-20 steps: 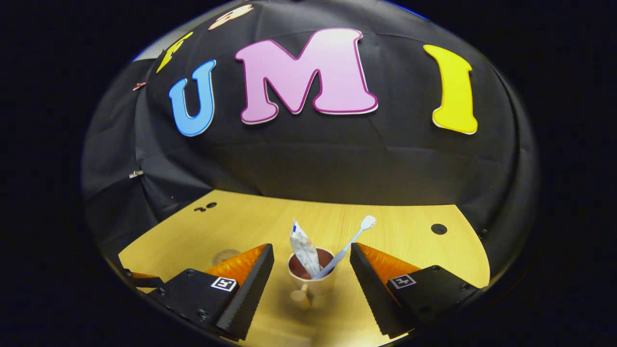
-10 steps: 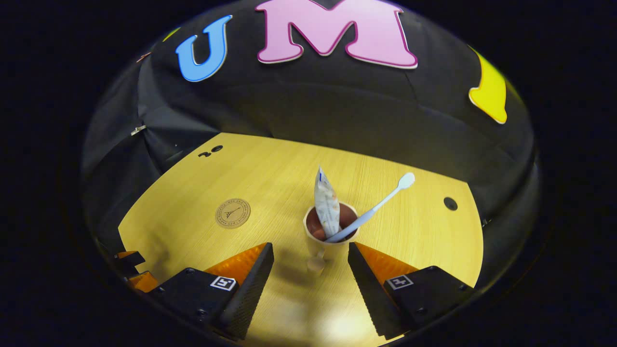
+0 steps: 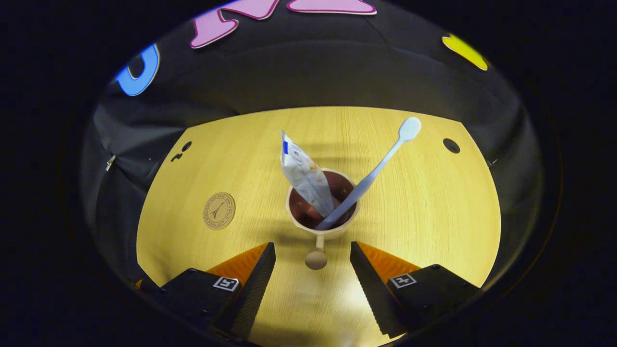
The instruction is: Put the toothbrush and toothpaste on the desktop into the cup, then pick up the cup and place it on the coaster on the desktop.
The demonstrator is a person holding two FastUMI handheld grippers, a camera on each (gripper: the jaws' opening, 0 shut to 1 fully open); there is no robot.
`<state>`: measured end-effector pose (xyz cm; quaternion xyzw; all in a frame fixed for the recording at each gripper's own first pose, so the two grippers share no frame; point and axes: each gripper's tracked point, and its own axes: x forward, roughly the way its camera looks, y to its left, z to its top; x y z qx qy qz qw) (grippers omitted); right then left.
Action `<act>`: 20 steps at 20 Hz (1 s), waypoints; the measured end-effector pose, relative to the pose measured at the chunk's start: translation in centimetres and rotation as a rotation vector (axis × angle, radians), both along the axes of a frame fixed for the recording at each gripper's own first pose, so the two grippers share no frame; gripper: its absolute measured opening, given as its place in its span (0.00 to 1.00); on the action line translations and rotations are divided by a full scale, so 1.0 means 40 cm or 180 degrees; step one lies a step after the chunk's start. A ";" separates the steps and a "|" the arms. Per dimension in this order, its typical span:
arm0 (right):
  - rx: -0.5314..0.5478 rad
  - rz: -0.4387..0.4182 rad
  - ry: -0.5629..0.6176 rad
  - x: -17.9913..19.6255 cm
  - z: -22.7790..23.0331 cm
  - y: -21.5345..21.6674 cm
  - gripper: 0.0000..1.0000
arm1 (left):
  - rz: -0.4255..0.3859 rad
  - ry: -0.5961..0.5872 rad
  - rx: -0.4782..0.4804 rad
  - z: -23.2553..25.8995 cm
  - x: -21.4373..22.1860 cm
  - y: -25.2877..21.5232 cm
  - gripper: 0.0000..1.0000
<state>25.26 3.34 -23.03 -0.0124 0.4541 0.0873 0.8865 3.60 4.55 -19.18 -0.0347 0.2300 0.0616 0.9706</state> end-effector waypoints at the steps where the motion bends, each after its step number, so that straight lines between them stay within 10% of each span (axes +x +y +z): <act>1: -0.0069 -0.0050 0.0002 0.010 -0.009 -0.007 0.96 | -0.0015 0.0000 0.0014 0.001 -0.005 -0.002 0.98; 17: -0.0312 -0.0215 0.0475 0.063 -0.117 -0.018 0.68 | -0.0193 0.0196 -0.0080 -0.038 -0.063 -0.058 0.98; 20: -0.0335 -0.0268 0.0535 0.048 -0.115 -0.029 0.49 | -0.0162 0.0207 -0.0132 -0.046 -0.065 -0.057 0.98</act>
